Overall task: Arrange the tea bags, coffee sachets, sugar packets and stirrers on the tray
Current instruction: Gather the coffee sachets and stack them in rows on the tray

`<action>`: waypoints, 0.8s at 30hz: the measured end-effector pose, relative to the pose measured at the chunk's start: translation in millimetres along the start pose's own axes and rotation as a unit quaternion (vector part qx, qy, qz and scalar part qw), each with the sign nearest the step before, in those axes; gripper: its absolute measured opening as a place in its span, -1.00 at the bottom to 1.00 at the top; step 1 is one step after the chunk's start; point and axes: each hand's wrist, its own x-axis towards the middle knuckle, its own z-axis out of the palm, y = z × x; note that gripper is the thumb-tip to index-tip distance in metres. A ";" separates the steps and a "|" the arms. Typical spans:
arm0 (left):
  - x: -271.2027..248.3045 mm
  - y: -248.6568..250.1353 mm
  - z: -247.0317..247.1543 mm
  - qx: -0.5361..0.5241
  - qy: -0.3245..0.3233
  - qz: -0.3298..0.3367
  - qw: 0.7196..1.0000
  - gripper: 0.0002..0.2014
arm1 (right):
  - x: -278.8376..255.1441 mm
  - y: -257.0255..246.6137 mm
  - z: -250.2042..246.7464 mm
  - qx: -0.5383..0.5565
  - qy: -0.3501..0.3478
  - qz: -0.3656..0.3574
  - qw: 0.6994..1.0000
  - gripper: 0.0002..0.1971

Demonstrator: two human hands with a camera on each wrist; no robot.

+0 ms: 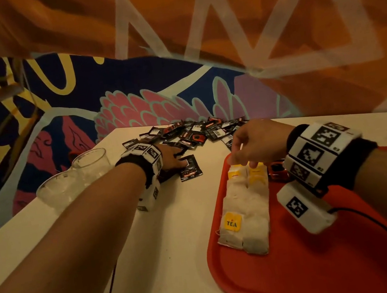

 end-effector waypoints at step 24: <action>-147.6 -80.9 54.3 -0.101 -0.048 0.041 0.993 0.06 | 18.3 -96.8 90.8 -0.283 -0.099 -0.066 0.952 -0.42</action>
